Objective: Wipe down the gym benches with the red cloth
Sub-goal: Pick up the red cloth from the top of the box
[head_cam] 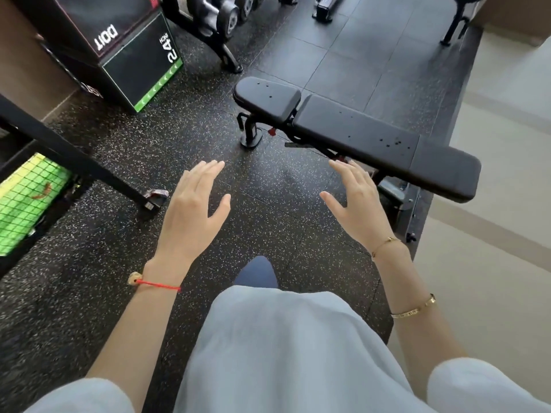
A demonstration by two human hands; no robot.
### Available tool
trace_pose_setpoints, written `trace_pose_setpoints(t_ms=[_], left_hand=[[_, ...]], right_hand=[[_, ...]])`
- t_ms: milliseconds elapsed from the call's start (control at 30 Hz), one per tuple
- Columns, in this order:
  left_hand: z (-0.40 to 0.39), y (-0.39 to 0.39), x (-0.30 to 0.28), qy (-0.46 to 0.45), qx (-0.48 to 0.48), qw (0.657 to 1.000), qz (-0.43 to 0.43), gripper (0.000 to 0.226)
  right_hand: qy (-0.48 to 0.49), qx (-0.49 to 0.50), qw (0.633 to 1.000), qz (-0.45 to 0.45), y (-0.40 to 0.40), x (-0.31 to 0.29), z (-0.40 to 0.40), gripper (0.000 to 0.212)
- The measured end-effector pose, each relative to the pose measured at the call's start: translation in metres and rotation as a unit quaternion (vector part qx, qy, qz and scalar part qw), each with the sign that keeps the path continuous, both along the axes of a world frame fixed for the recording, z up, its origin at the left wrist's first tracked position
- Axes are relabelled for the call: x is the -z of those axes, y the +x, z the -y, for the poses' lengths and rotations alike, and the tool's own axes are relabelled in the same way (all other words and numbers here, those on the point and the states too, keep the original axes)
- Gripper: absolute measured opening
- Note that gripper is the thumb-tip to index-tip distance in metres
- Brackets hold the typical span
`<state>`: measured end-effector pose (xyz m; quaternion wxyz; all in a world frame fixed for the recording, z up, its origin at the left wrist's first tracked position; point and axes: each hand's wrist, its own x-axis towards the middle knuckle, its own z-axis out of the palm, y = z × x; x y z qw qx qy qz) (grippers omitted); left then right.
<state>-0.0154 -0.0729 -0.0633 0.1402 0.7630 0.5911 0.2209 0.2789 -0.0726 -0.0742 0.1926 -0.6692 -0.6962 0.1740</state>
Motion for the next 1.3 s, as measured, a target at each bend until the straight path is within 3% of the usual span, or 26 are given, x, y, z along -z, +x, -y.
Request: trace_pose_setpoints(t_ms=[433,800,1300], left_hand=[[-0.083,-0.074,0.017,-0.033,-0.156,0.987,0.03,0.053],[-0.234,-0.196,-0.002,-0.024,-0.244,0.969,0.025,0.051],[-0.472,-0.283,0.011,-0.03,-0.318,0.946,0.046,0.05]], right_hand=[[-0.039,-0.131,0.991,-0.004,-0.088,0.02,-0.163,0.055],[-0.018,-0.218,0.975,-0.031,-0.235,0.013,-0.358,0.053],[-0.027,-0.27,0.962,-0.039,-0.342,0.024,-0.627,0.053]])
